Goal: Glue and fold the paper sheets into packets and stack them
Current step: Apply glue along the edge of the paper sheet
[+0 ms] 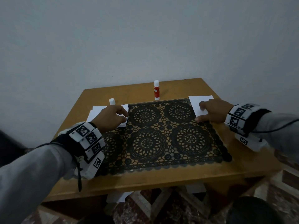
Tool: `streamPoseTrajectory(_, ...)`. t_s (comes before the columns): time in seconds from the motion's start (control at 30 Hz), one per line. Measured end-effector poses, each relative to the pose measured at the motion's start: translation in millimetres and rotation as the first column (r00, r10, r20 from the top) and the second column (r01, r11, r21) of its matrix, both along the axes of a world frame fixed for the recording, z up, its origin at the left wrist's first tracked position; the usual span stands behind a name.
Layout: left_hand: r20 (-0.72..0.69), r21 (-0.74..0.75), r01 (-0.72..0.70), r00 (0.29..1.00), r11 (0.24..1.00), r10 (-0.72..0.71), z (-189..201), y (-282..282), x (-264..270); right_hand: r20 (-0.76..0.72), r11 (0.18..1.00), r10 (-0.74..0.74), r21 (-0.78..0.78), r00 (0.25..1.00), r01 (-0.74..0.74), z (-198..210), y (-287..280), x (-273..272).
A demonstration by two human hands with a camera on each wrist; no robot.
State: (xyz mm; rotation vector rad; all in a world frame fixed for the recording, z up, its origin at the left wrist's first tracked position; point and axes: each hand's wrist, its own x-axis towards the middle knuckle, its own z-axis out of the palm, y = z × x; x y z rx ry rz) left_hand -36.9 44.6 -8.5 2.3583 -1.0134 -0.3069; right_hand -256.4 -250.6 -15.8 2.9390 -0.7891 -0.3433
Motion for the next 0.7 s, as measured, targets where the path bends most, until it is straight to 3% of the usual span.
streamPoseTrajectory(0.37, 0.01, 0.017, 0.022, 1.0, 1.0, -0.022, -1.2, 0.0, -5.3, 0.085, 0.993, 0.091, -0.079, 0.992, -0.084, -7.5, 15.6, 2.0)
streamPoseTrajectory(0.53, 0.012, 0.018, 0.057, 0.998, 0.998, -0.057, 5.3, 0.4, -13.6, 0.303, 0.997, 0.034, 0.053, 0.952, -0.053, -1.7, 15.7, 10.1)
streamPoseTrajectory(0.7, 0.035, 0.042, 0.201, 0.979, 0.979, -0.203, 13.9, -7.0, -36.2, 0.415, 0.998, -0.026, 0.065, 0.909, -0.001, 10.2, 19.0, 15.0)
